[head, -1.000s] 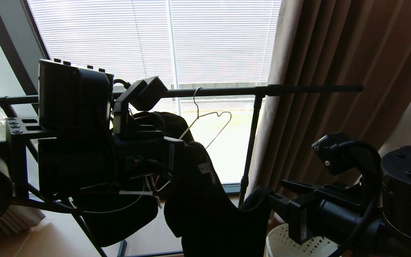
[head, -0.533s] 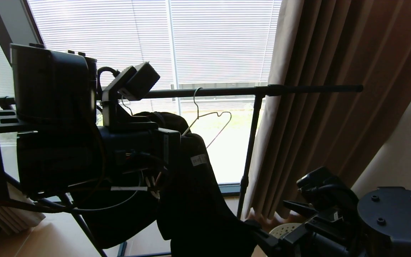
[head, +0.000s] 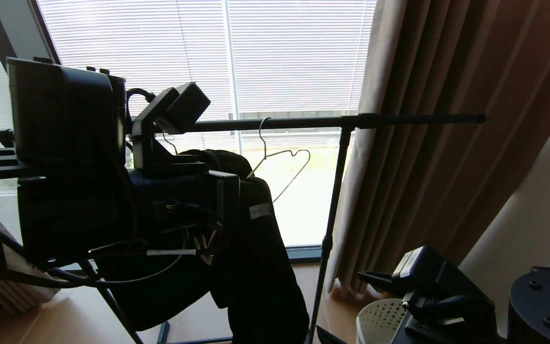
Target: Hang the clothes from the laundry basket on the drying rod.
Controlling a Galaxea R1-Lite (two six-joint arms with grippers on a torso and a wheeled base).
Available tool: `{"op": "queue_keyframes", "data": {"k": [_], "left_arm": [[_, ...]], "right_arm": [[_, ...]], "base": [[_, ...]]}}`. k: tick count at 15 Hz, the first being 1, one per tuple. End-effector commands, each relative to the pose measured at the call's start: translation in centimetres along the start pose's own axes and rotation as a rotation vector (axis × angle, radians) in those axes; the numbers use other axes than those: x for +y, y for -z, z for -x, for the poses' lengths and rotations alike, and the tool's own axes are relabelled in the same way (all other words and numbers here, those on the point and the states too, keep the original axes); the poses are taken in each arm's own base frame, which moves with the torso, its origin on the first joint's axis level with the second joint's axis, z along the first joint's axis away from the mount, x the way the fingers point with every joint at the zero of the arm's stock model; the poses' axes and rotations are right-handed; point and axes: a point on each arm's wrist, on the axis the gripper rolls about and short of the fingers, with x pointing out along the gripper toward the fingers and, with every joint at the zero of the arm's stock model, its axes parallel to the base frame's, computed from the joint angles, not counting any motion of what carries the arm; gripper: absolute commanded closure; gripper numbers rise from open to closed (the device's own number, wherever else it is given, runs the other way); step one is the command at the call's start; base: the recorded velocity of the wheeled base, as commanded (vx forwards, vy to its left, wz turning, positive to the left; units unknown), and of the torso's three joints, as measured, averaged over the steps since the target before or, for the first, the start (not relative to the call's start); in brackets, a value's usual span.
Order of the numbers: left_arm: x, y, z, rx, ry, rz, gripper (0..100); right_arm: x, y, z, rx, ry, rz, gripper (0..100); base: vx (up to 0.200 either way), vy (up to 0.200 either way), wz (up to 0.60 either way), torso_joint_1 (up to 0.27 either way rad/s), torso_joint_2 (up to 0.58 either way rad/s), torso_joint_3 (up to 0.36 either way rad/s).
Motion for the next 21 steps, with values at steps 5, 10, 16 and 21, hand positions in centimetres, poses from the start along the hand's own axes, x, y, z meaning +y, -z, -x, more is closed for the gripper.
{"op": "queue_keyframes", "data": {"k": [5, 10, 16, 21], "left_arm": [[-0.4, 0.3, -0.1, 0.012, 0.015, -0.01, 100], [-0.7, 0.5, 0.2, 0.013, 0.025, -0.018, 100], [-0.8, 0.6, 0.6, 0.013, 0.034, -0.019, 100], [-0.5, 1.5, 1.0, 0.034, 0.03, -0.016, 100]], "right_arm": [[2.2, -3.2, -1.2, -0.086, -0.062, 0.04, 0], [1.2, -3.3, -4.8, -0.043, 0.005, 0.023, 0], [-0.7, -2.2, -7.3, 0.025, 0.042, -0.011, 0], [-1.4, -3.2, -7.7, -0.059, 0.049, -0.072, 100]], "base": [[0.0, 0.0, 0.0, 0.0, 0.0, 0.0], [0.0, 0.0, 0.0, 0.0, 0.0, 0.0], [0.0, 0.0, 0.0, 0.0, 0.0, 0.0], [0.0, 0.0, 0.0, 0.0, 0.0, 0.0]]}}
